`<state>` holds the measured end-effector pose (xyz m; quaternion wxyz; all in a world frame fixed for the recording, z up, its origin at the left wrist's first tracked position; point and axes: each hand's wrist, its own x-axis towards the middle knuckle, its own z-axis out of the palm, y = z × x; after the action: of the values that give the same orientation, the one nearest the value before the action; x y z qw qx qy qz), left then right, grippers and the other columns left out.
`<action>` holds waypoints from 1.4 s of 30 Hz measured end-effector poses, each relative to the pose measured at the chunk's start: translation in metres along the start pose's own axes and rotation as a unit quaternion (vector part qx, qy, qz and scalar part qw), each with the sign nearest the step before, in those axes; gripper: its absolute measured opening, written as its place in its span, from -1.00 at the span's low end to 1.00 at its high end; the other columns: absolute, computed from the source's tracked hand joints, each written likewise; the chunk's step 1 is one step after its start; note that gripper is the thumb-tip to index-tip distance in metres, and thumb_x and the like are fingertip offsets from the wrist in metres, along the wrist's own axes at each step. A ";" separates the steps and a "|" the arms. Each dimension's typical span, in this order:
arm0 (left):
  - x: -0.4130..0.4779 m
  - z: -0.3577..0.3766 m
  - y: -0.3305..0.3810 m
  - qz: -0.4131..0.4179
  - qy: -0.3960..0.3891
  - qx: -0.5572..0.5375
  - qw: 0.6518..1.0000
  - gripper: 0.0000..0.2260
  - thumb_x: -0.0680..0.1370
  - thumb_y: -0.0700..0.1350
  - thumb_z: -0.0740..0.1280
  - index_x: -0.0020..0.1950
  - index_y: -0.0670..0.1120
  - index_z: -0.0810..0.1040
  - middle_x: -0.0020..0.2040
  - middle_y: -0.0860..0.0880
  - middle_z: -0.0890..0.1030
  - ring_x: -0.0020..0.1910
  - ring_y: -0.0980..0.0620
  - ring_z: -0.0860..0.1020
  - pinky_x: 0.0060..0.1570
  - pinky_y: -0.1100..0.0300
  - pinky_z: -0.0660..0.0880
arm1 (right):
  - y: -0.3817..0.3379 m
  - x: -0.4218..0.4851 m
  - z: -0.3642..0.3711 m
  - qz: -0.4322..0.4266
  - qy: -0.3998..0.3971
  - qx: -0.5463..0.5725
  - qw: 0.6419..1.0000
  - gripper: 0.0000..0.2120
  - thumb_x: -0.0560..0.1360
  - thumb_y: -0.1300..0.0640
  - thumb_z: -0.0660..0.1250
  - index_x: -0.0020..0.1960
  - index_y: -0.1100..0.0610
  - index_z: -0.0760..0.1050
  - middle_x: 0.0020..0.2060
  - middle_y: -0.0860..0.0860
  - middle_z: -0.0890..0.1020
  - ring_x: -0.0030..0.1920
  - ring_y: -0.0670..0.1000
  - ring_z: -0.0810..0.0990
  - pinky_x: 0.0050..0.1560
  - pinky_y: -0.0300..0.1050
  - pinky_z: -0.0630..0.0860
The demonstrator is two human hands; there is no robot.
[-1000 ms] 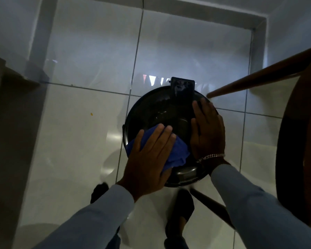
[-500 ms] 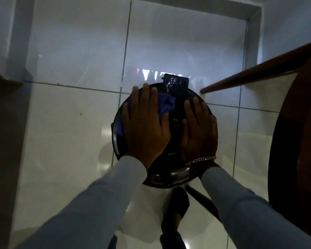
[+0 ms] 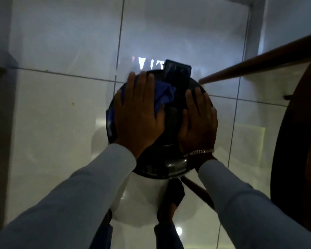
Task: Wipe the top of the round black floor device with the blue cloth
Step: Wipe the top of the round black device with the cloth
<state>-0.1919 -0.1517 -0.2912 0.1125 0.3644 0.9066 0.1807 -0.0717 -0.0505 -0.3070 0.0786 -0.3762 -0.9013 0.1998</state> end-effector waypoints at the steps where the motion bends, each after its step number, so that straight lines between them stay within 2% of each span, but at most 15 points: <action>1: -0.003 0.001 0.003 -0.023 0.008 -0.013 1.000 -0.41 0.56 0.10 0.16 0.52 -0.13 0.17 0.54 -0.15 0.25 0.55 -0.17 0.12 0.46 -0.20 0.19 | 0.000 -0.001 0.000 0.002 -0.002 -0.001 1.000 -0.53 0.59 0.02 0.04 0.49 0.02 0.20 0.51 0.06 0.27 0.53 0.10 0.13 0.47 0.11 0.04; 7: -0.070 0.013 -0.014 -0.107 0.112 -0.113 0.981 -0.46 0.57 -0.04 0.20 0.48 -0.28 0.22 0.51 -0.26 0.25 0.54 -0.24 0.12 0.48 -0.16 0.19 | -0.003 -0.003 -0.001 0.010 -0.003 0.017 1.000 -0.55 0.60 0.07 0.09 0.48 0.06 0.22 0.50 0.09 0.28 0.53 0.12 0.13 0.48 0.16 0.05; 12: -0.102 0.039 0.021 -0.220 0.191 -0.148 0.945 -0.46 0.59 -0.03 0.15 0.47 -0.32 0.20 0.51 -0.31 0.21 0.55 -0.24 0.07 0.52 -0.12 0.11 | -0.005 -0.003 -0.002 0.012 -0.005 0.009 1.000 -0.55 0.60 0.08 0.09 0.48 0.08 0.22 0.50 0.11 0.27 0.53 0.13 0.15 0.49 0.20 0.11; 18: -0.134 0.059 0.103 -0.329 0.178 -0.219 0.901 -0.35 0.58 0.14 0.06 0.48 -0.32 0.12 0.54 -0.27 0.07 0.57 -0.23 -0.08 0.55 -0.12 -0.09 | 0.000 -0.002 0.001 -0.001 0.003 0.001 1.000 -0.54 0.60 0.06 0.08 0.48 0.09 0.22 0.50 0.13 0.27 0.52 0.15 0.17 0.46 0.27 0.19; 20: -0.137 0.062 0.130 -0.355 0.137 -0.239 0.893 -0.28 0.57 0.26 -0.05 0.53 -0.24 -0.05 0.58 -0.17 -0.05 0.57 -0.15 -0.21 0.55 -0.02 -0.23 | 0.005 -0.001 0.002 -0.003 0.001 -0.005 1.000 -0.53 0.60 0.03 0.07 0.48 0.09 0.22 0.50 0.14 0.28 0.52 0.17 0.19 0.44 0.29 0.22; 22: -0.143 0.061 0.140 -0.372 0.091 -0.238 0.893 -0.28 0.54 0.34 -0.10 0.53 -0.02 -0.30 0.58 0.03 -0.23 0.54 -0.02 -0.35 0.52 0.07 -0.34 | 0.006 -0.002 0.002 -0.007 -0.017 -0.003 1.000 -0.53 0.60 0.03 0.06 0.48 0.11 0.21 0.50 0.16 0.26 0.51 0.20 0.19 0.45 0.29 0.21; 24: -0.158 0.050 0.139 -0.342 0.055 -0.298 0.890 -0.32 0.58 0.22 0.00 0.51 0.10 -0.36 0.57 0.09 -0.31 0.53 0.04 -0.36 0.52 0.00 -0.28 | 0.003 0.001 -0.003 -0.009 -0.051 0.009 0.999 -0.54 0.61 0.09 0.10 0.48 0.12 0.20 0.51 0.17 0.23 0.53 0.19 0.14 0.47 0.27 0.17; 27: -0.172 0.011 0.104 -0.235 0.058 -0.352 0.904 -0.33 0.58 0.03 0.10 0.55 0.03 -0.25 0.59 0.03 -0.27 0.57 0.04 -0.25 0.55 0.00 -0.23 | -0.010 0.001 -0.024 0.036 -0.065 0.073 0.995 -0.56 0.61 0.11 0.09 0.48 0.09 0.20 0.53 0.11 0.20 0.55 0.15 0.05 0.51 0.25 0.05; 29: -0.153 -0.010 0.056 -0.159 0.078 -0.329 0.928 -0.37 0.58 -0.17 0.14 0.56 -0.14 -0.12 0.60 -0.12 -0.14 0.58 -0.05 -0.17 0.57 -0.08 -0.12 | -0.020 -0.016 -0.041 0.105 0.032 0.144 0.983 -0.58 0.61 0.07 0.05 0.47 0.06 0.24 0.51 0.09 0.27 0.55 0.11 0.08 0.54 0.20 0.00; 31: -0.110 -0.028 0.013 -0.074 0.047 -0.278 0.957 -0.41 0.55 -0.29 0.15 0.53 -0.24 -0.02 0.58 -0.24 -0.03 0.58 -0.16 -0.13 0.55 -0.19 -0.03 | -0.036 -0.060 -0.050 0.110 0.123 0.156 0.974 -0.59 0.62 0.01 0.06 0.45 0.02 0.25 0.48 0.10 0.32 0.54 0.10 0.14 0.52 0.23 0.09; 33: -0.064 -0.033 -0.011 0.044 -0.012 -0.174 0.984 -0.45 0.57 -0.22 0.14 0.53 -0.25 0.04 0.57 -0.27 0.04 0.57 -0.23 -0.08 0.53 -0.22 -0.03 | -0.056 -0.110 -0.040 0.036 0.079 0.096 0.992 -0.53 0.58 -0.11 0.12 0.46 -0.03 0.22 0.50 0.11 0.27 0.54 0.14 0.13 0.47 0.32 0.13; 36: -0.023 -0.022 -0.025 0.205 -0.110 0.004 0.973 -0.43 0.61 -0.01 0.10 0.55 -0.18 0.02 0.59 -0.20 0.04 0.57 -0.20 -0.05 0.52 -0.24 -0.01 | -0.064 -0.147 -0.008 -0.007 -0.048 -0.035 0.998 -0.38 0.48 -0.21 0.26 0.48 -0.09 0.21 0.53 0.08 0.13 0.55 0.21 0.01 0.43 0.46 0.04; 39: -0.016 -0.007 -0.037 0.270 -0.118 0.141 0.945 -0.40 0.61 0.13 -0.04 0.56 -0.15 -0.02 0.60 -0.16 0.03 0.58 -0.15 -0.04 0.52 -0.20 0.01 | -0.036 -0.145 0.009 -0.029 -0.039 -0.074 0.996 -0.38 0.47 -0.15 0.32 0.47 -0.06 0.24 0.51 0.13 0.16 0.53 0.27 0.05 0.42 0.44 0.09; 40: -0.016 -0.005 -0.038 0.278 -0.110 0.147 0.943 -0.40 0.61 0.14 -0.05 0.56 -0.15 -0.01 0.60 -0.16 0.04 0.58 -0.15 -0.02 0.51 -0.20 0.02 | -0.024 -0.145 0.009 -0.009 -0.017 -0.061 0.998 -0.39 0.48 -0.13 0.32 0.47 -0.02 0.24 0.50 0.18 0.18 0.51 0.31 0.08 0.44 0.39 0.11; 42: -0.017 -0.002 -0.039 0.284 -0.100 0.129 0.945 -0.40 0.61 0.15 -0.06 0.56 -0.16 0.00 0.59 -0.17 0.06 0.58 -0.16 0.00 0.51 -0.21 0.03 | -0.011 -0.145 0.005 0.107 0.029 0.019 0.994 -0.39 0.50 -0.11 0.30 0.46 0.07 0.21 0.49 0.28 0.18 0.49 0.32 0.14 0.47 0.29 0.16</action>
<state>-0.2045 -0.1904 -0.3037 0.0989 0.6345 0.7650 0.0491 0.0223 -0.1616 -0.3055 0.0900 -0.4745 -0.8493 0.2132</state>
